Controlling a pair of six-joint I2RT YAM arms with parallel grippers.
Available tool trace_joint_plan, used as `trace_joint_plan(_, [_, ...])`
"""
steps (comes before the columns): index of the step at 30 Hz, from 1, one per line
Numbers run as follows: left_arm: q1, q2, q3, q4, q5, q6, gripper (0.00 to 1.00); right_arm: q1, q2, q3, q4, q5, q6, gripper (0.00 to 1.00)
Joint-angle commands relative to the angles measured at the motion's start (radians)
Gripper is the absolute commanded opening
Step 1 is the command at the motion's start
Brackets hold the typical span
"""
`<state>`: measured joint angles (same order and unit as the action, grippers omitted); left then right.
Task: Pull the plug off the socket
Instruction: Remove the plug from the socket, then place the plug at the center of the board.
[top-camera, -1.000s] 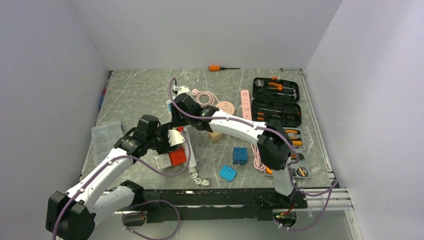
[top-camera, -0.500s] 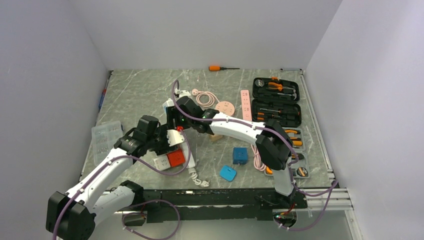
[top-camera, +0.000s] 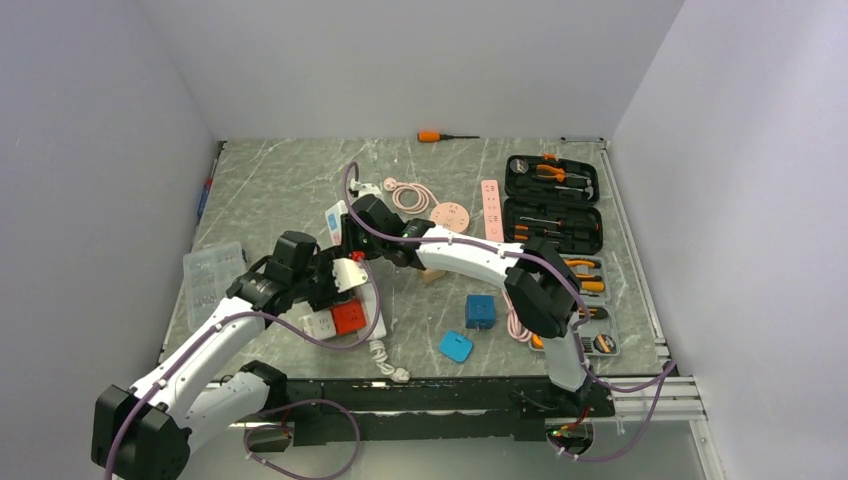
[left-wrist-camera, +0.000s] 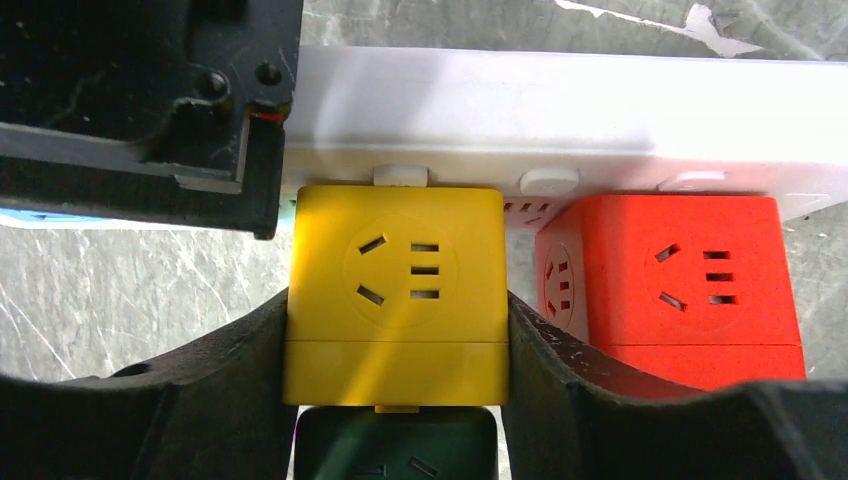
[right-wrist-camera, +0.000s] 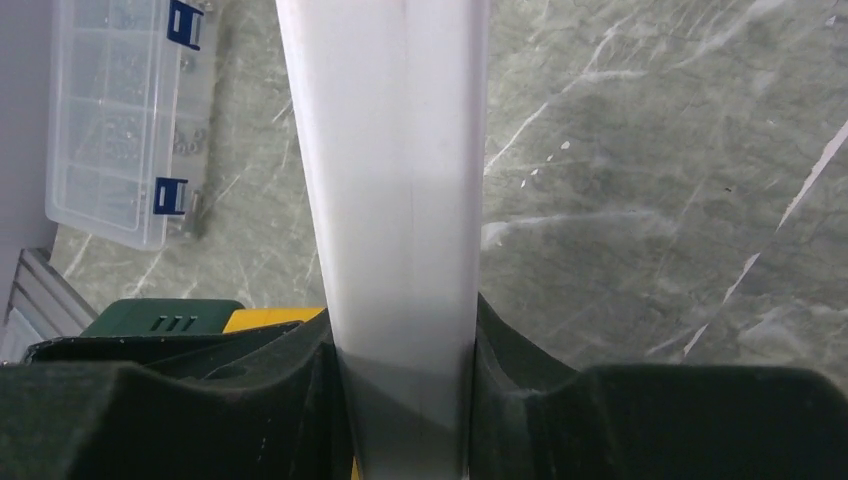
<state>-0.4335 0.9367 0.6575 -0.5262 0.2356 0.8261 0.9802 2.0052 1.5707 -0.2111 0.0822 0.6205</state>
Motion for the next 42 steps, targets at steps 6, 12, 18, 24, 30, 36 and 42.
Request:
trace_joint_plan(6, [0.000,-0.065,0.113,0.077,0.014,-0.027,0.00,-0.050,-0.041,-0.046,0.018,0.112,-0.012,0.00])
trace_joint_plan(12, [0.001,-0.069,0.197,-0.006,0.030,-0.019,0.00,-0.052,-0.031,-0.051,-0.027,0.181,-0.068,0.00])
trace_joint_plan(18, [0.001,-0.087,0.188,-0.055,0.016,0.016,0.00,-0.087,-0.052,-0.100,-0.011,0.154,-0.065,0.00])
trace_joint_plan(24, [0.002,-0.083,0.076,-0.028,-0.042,0.011,0.00,-0.107,-0.091,-0.152,0.008,0.131,-0.067,0.00])
trace_joint_plan(30, [0.040,-0.009,0.011,0.012,-0.064,-0.024,0.00,-0.106,-0.156,-0.228,0.038,0.111,-0.050,0.00])
trace_joint_plan(36, [0.127,0.093,-0.023,0.082,-0.002,-0.077,0.00,-0.108,-0.212,-0.263,0.035,0.122,-0.041,0.00])
trace_joint_plan(42, [0.159,0.081,-0.114,0.155,0.115,-0.135,0.00,-0.107,-0.219,-0.244,0.027,0.111,-0.029,0.00])
